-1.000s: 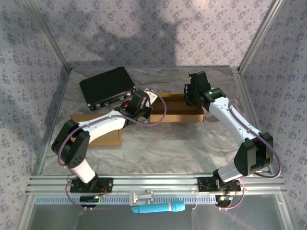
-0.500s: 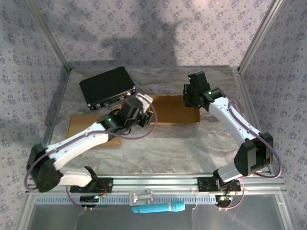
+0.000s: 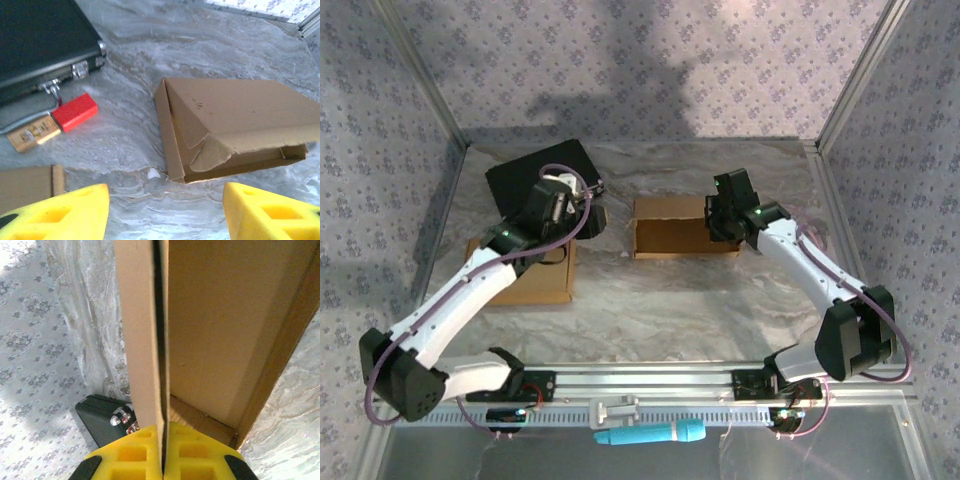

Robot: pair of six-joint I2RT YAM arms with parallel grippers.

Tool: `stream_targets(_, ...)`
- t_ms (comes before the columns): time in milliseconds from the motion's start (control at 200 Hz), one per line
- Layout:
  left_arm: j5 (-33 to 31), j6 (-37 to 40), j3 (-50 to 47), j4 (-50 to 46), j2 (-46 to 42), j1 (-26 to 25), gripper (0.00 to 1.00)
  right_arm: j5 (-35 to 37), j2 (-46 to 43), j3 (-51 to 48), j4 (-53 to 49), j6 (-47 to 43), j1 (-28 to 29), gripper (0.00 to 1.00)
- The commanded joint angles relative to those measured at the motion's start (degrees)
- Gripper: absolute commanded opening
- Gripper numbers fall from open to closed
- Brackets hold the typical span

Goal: Fold the paper box

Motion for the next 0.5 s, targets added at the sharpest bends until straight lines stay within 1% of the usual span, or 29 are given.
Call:
stream_targets(0,6.63,-8.61,1.86,0.46,2.76,1.41,0.62,-0.72,-0.77,-1.39,1.1,-2.22,-0.71,0.0)
stream_targets(95,10.21,-13.15,2.03,2.65,6.2,2.98,0.64,-2.16,-0.73,-2.9,2.44,-3.52,-1.01,0.0)
stream_targets(235,15.21,-18.23,3.57,5.64,12.7,3.57,0.65,-2.61,-1.02,-4.92,3.22,-4.3,-1.16,0.0)
stream_targets(335,17.82,-19.52,5.48,6.08,17.38,3.58,0.64,-3.38,-0.77,-5.84,3.27,-5.5,-1.53,0.0)
stream_targets(500,19.93,-19.39,6.66,7.44,22.29,3.54,0.64,-4.46,-0.33,-7.29,4.27,-7.59,-1.81,0.0)
